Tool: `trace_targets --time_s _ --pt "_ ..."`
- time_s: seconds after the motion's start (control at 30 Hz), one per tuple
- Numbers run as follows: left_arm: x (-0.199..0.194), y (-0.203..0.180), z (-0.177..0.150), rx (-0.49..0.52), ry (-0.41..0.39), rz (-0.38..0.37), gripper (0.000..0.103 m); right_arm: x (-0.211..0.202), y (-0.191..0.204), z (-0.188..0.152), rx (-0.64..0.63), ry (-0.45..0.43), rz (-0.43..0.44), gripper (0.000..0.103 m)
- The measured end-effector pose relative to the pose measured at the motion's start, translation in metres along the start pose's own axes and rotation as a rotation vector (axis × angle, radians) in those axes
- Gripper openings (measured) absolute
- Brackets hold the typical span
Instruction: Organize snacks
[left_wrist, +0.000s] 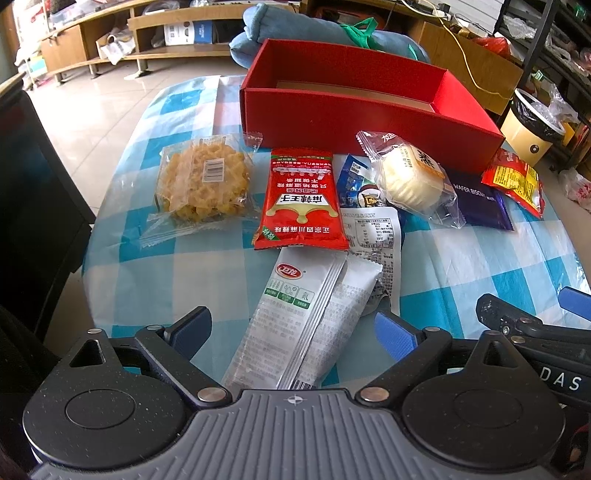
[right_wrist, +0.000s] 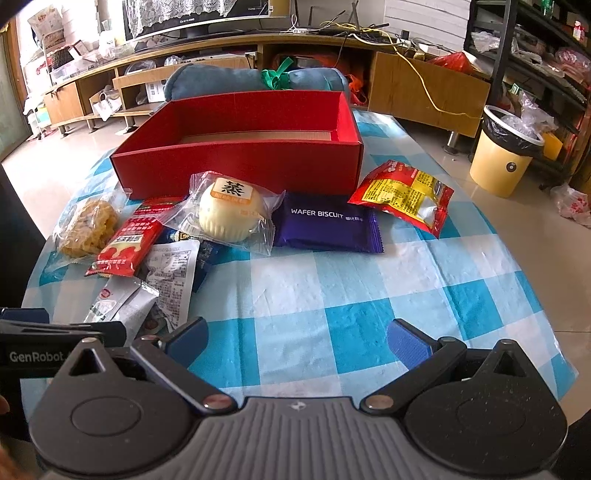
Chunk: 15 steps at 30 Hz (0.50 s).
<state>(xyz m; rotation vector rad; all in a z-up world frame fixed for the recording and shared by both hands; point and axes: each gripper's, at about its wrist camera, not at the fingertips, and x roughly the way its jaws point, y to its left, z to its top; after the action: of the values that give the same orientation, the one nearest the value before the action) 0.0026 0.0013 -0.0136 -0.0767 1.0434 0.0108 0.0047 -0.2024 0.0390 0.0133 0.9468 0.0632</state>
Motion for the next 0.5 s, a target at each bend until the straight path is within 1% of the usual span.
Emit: trace_targets --time_s 0.5 --pt "0.0002 -0.0006 -0.0005 0.000 0.001 0.000 0.096 -0.0001 0.0004 -0.0002 -0.005 0.002 -0.003 0.099"
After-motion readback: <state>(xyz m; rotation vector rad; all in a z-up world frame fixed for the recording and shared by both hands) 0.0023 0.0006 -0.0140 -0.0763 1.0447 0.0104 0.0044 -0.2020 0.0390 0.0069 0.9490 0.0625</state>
